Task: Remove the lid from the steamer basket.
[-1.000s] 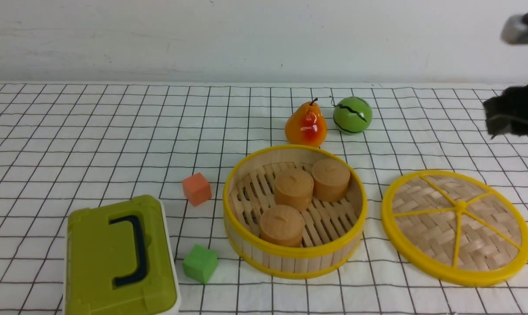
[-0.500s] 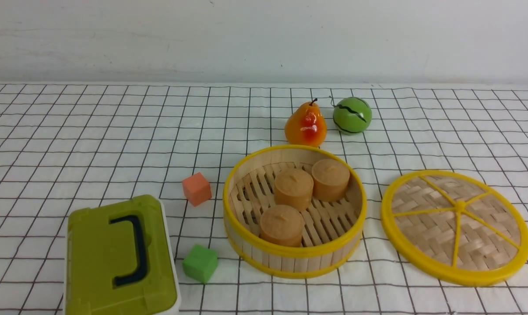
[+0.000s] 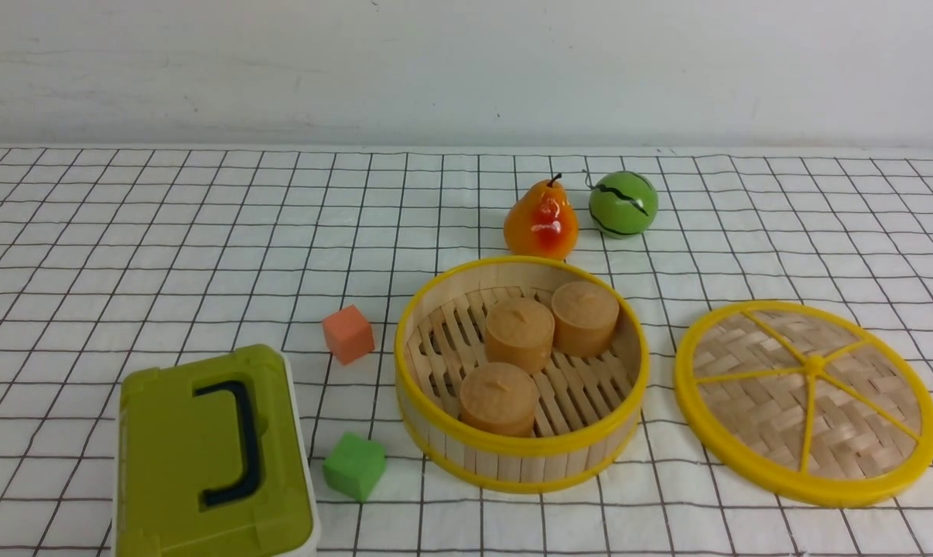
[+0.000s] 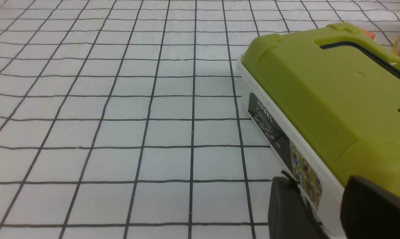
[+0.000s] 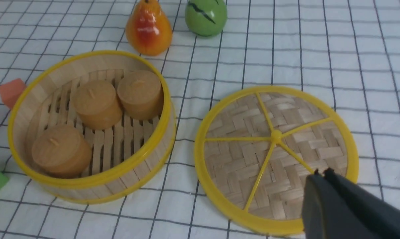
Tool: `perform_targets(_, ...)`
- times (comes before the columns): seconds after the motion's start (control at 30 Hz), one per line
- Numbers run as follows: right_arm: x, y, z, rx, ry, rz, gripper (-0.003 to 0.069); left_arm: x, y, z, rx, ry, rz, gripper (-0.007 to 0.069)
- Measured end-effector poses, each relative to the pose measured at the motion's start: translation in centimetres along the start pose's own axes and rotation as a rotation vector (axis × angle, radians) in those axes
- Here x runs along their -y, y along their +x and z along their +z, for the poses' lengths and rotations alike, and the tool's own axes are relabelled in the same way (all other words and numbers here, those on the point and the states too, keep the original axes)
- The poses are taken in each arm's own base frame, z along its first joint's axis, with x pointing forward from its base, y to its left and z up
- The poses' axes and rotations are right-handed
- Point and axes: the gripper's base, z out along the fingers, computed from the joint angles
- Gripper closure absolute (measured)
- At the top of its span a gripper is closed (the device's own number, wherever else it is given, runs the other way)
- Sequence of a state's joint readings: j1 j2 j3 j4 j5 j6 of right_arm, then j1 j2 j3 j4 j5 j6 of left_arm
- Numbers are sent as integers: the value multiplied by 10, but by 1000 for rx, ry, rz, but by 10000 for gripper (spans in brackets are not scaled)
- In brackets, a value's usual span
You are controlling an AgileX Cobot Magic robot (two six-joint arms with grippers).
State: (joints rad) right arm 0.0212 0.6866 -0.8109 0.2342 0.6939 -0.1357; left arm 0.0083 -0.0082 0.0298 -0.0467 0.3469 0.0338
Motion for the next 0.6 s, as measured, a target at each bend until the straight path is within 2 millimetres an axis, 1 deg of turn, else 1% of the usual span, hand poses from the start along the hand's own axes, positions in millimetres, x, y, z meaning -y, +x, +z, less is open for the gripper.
perform_targets(0.03,0,0,0,4,0,-6,680,0,0,0,0,0,0,386)
perform_targets(0.07,-1,-1,-6,69,-3,-42,681,0,0,0,0,0,0,386)
perform_targets(0.13,-1,3,-12,170,3,-78,681,0,0,0,0,0,0,386)
perform_targets(0.17,-1,4,-14,185,5,-87,681,0,0,0,0,0,0,386)
perform_targets(0.2,1,14,-18,260,27,-104,681,0,0,0,0,0,0,386)
perform_targets(0.23,3,24,-18,302,51,-119,681,0,0,0,0,0,0,386)
perform_targets(0.27,4,27,-17,299,53,-121,681,0,0,0,0,0,0,386)
perform_targets(0.33,9,51,-17,375,101,-135,681,0,0,0,0,0,0,386)
perform_targets(0.37,12,70,-14,389,122,-138,681,0,0,0,0,0,0,386)
perform_targets(0.4,13,75,-15,404,127,-127,681,0,0,0,0,0,0,386)
perform_targets(0.5,20,119,-6,398,162,-47,681,0,0,0,0,0,0,386)
perform_targets(0.53,21,124,-3,387,165,-42,681,0,0,0,0,0,0,386)
perform_targets(0.57,24,143,1,381,178,4,681,0,0,0,0,0,0,386)
perform_targets(0.6,24,146,2,373,179,3,681,0,0,0,0,0,0,386)
